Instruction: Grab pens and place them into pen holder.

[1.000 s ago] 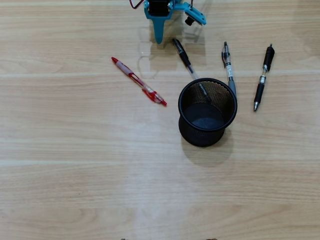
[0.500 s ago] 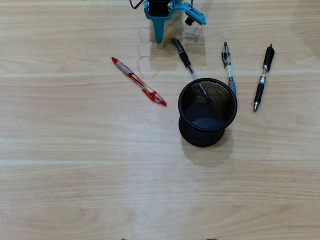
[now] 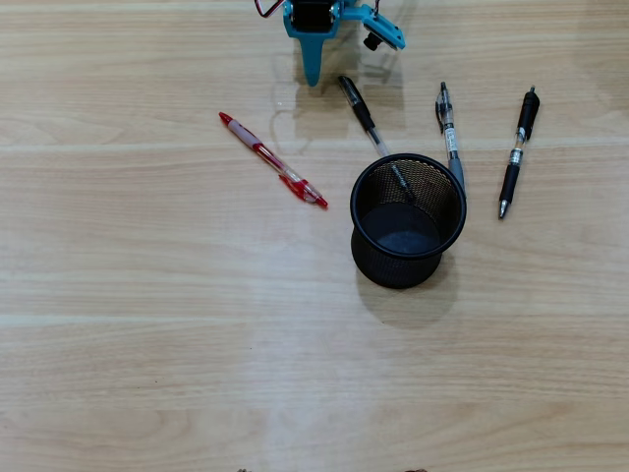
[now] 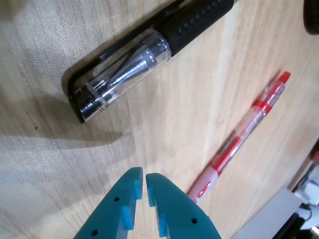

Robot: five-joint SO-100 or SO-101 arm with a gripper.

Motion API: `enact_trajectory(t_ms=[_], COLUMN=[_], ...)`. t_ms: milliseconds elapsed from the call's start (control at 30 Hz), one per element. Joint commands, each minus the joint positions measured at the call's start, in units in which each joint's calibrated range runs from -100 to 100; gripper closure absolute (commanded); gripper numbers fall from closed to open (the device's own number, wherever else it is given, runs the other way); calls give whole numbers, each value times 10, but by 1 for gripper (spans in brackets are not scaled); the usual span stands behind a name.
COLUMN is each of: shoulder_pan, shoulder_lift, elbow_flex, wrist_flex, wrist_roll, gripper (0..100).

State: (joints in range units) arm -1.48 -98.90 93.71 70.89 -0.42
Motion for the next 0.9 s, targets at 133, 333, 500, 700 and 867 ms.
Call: enact_trajectory(t_ms=[133, 333, 500, 700, 867], shoulder_pan=[2, 2, 2, 9, 18], shoulder_lift=[-3, -3, -3, -3, -3], elbow_flex=[-2, -2, -2, -1, -1], wrist_flex=[-5, -5, -5, -5, -6], wrist_roll=[-3, -3, -3, -3, -3], gripper=[98, 98, 98, 98, 98])
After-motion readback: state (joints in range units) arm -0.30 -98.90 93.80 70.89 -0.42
